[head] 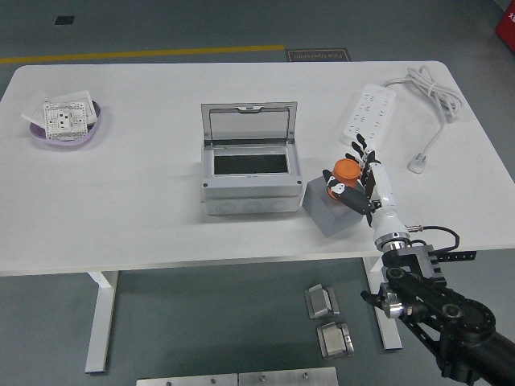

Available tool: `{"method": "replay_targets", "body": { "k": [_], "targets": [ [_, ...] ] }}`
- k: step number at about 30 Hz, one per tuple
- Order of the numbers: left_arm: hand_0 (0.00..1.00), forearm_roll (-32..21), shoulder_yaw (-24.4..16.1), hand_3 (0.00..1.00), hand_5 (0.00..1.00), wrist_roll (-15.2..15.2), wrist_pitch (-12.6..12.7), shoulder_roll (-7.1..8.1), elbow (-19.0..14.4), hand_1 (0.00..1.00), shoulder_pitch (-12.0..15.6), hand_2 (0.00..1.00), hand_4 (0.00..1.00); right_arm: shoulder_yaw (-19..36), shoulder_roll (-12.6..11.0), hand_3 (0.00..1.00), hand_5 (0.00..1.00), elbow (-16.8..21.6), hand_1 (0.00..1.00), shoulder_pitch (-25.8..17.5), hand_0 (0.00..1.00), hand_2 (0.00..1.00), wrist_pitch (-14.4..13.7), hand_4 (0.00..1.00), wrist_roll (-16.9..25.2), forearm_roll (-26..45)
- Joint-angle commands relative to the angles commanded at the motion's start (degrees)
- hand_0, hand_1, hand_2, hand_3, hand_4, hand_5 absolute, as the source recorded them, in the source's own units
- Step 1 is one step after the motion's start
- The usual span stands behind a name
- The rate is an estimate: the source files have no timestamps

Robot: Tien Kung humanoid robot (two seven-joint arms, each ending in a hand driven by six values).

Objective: Pick up the cylinder from the cube,place it in the box,flap close box

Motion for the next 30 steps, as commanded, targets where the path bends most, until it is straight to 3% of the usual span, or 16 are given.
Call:
{"method": "replay_targets", "body": {
  "k": [10,11,16,17,22,23,30],
  "targets": [
    [0.713,0.0,0.1,0.796,0.313,0.0,0.0,-0.09,0.0,0.712,-0.1,0.609,0.753,-0.8,0.2,0.997,0.083,-0.8,0.867,0.8,0.779,0.921,0.4,0.756,0.5,1.7],
    [0.713,0.0,0.1,0.796,0.313,0.0,0.0,-0.09,0.0,0.713,-0.1,0.608,0.753,-0.9,0.2,0.922,0.088,-0.8,0.83,0.9,0.767,0.85,0.5,0.751,0.5,1.9],
    [0.713,0.0,0.1,0.796,0.313,0.0,0.0,-0.14,0.0,0.713,-0.1,0.608,0.753,-1.1,0.4,0.922,0.088,-1.2,0.83,1.3,0.767,0.85,0.6,0.751,0.8,2.9],
    [0.713,0.0,0.2,0.796,0.311,0.0,0.0,-0.15,0.0,0.712,-0.1,0.607,0.753,-1.2,0.4,0.848,0.082,-1.3,0.798,1.3,0.764,0.781,0.6,0.717,0.9,3.1],
    [0.713,0.0,0.2,0.796,0.311,0.0,0.0,-0.19,0.0,0.712,-0.1,0.607,0.753,-1.4,0.5,0.848,0.082,-1.7,0.798,1.7,0.764,0.781,0.7,0.717,1.1,4.0],
    [0.712,0.0,0.2,0.796,0.31,0.0,0.0,-0.19,0.0,0.712,-0.1,0.608,0.754,-1.6,0.6,0.744,0.024,-1.7,0.758,1.8,0.749,0.73,0.7,0.546,1.1,4.1],
    [0.712,0.0,0.3,0.796,0.309,-0.1,0.0,-0.18,0.0,0.712,-0.1,0.608,0.754,-2.5,0.8,0.721,0.032,-2.0,0.752,2.6,0.744,0.709,0.6,0.512,1.2,4.8]
  ]
}}
